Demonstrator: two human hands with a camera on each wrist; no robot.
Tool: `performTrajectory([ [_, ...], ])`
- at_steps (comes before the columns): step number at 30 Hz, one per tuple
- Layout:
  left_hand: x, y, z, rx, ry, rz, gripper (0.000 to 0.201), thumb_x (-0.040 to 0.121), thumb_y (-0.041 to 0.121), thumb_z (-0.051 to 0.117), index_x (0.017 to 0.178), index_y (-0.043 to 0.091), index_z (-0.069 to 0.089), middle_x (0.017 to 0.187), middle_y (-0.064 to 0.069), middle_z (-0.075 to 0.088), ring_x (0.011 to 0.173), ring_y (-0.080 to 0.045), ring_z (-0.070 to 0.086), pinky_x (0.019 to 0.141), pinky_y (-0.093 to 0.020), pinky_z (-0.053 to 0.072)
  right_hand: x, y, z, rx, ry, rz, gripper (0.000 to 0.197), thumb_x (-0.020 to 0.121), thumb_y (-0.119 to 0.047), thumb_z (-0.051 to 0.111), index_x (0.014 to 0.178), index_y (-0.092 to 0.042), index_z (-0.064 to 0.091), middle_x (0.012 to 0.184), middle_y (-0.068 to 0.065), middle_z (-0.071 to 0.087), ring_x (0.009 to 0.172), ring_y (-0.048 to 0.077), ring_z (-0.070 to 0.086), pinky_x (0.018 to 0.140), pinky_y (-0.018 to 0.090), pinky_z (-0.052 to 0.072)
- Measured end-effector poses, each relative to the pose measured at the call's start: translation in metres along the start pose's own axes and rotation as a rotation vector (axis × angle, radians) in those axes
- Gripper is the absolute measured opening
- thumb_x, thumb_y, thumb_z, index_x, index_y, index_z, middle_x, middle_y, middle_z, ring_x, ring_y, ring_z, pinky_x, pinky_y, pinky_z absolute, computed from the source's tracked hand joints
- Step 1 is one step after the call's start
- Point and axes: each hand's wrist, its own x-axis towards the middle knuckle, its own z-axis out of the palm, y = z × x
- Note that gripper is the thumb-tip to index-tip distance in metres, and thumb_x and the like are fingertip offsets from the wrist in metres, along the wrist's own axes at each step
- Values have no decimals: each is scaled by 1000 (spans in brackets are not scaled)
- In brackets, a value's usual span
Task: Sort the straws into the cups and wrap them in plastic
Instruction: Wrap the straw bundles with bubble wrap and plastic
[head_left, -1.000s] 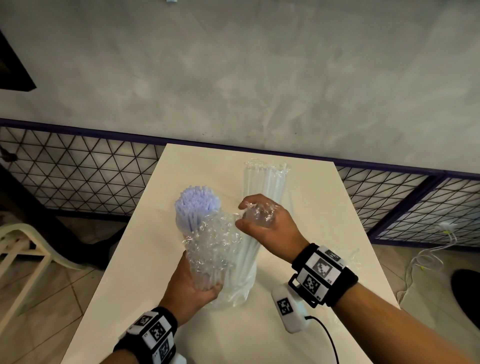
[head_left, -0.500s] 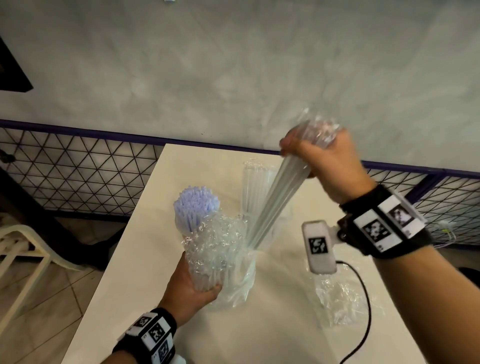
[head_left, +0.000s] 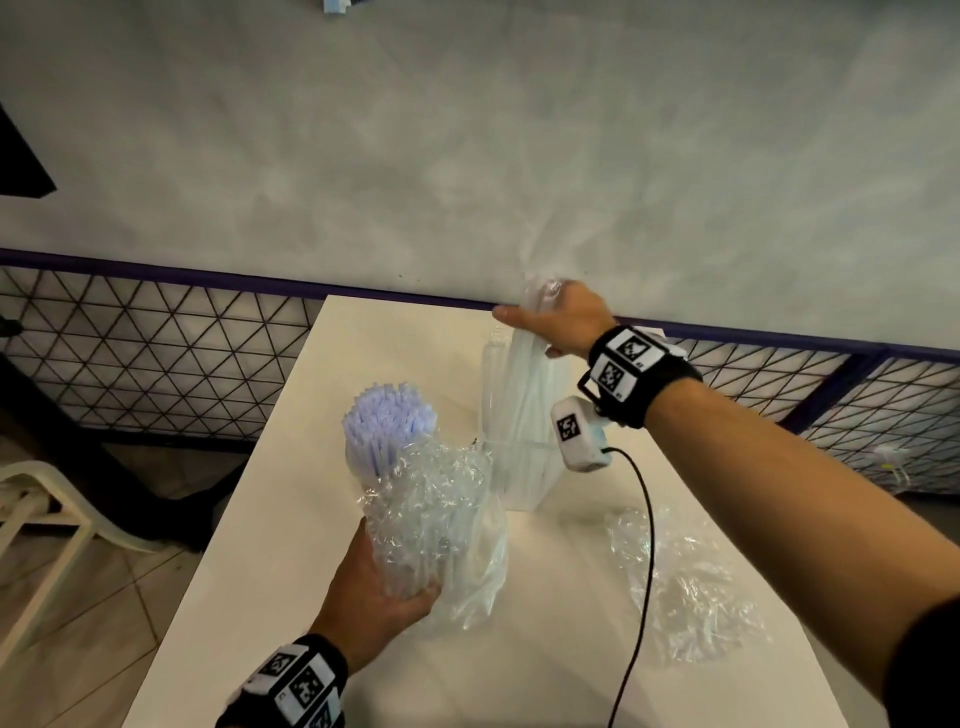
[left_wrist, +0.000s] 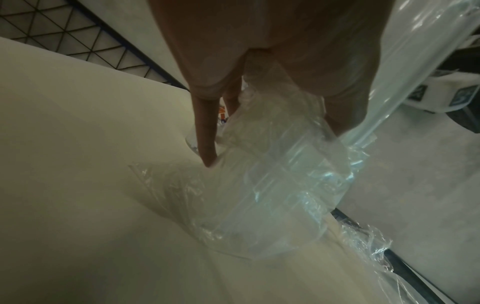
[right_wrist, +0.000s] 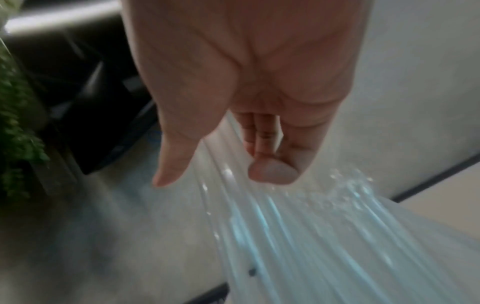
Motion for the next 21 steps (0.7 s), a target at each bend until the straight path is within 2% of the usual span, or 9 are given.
performTrajectory([
  [1,0,1,-1,-4,-1,-3,87,57,30,91,132,27,46,121,9,67,114,-8,64,104,-39,48,2,5,7,-71,-35,29,88,62,-71,77,124,-13,54,115,3,65,86,18,70,59,26,57],
  [4,0,-1,0,-27,-2,-13,88,57,30,92,132,27,45,121,7,67,113,-12,65,104,-43,49,11,16,12,-245,33,6,108,60,-72,78,142,-14,39,140,8,46,125,26,52,99,37,49],
  [6,-1,1,1,-4,12,-2,87,56,33,91,132,27,47,120,12,67,111,-6,64,102,-32,50,11,18,11,-270,61,-126,109,59,-67,82,146,-21,35,146,8,36,134,29,38,110,46,39],
  [8,-3,4,1,25,23,10,87,55,36,89,131,26,48,118,16,66,110,0,62,97,-20,48,9,20,11,-386,-41,-308,107,59,-59,86,148,-33,31,153,4,27,139,31,27,112,53,33],
  [10,-3,4,1,-4,27,-14,87,55,34,90,131,26,49,118,14,67,110,-2,64,99,-26,50,9,25,14,-592,-163,-419,106,60,-50,88,148,-42,28,160,-3,18,144,29,18,112,57,28],
  [12,-3,3,0,-16,23,-32,86,56,32,91,131,25,50,118,11,69,110,-7,66,101,-36,51,13,32,19,-737,-238,-437,104,64,-45,87,148,-47,26,162,-9,12,148,25,10,113,58,23],
  [15,-3,5,0,5,25,-22,83,58,34,90,130,24,51,117,13,68,110,-5,65,98,-32,52,18,37,24,-739,-267,-465,91,73,-51,80,147,-51,27,163,-13,11,151,24,4,115,58,16],
  [18,-5,9,1,-2,40,-19,81,57,33,89,128,21,53,114,12,69,106,-3,66,91,-19,52,23,30,29,-709,-267,-513,76,79,-54,74,144,-50,35,162,-16,17,151,20,7,114,53,14],
  [21,-7,17,3,-16,47,-17,71,63,14,90,125,14,55,109,7,70,97,6,66,78,-3,46,31,24,35,-743,-234,-562,56,84,-47,72,135,-41,51,154,-14,38,144,18,27,108,45,24],
])
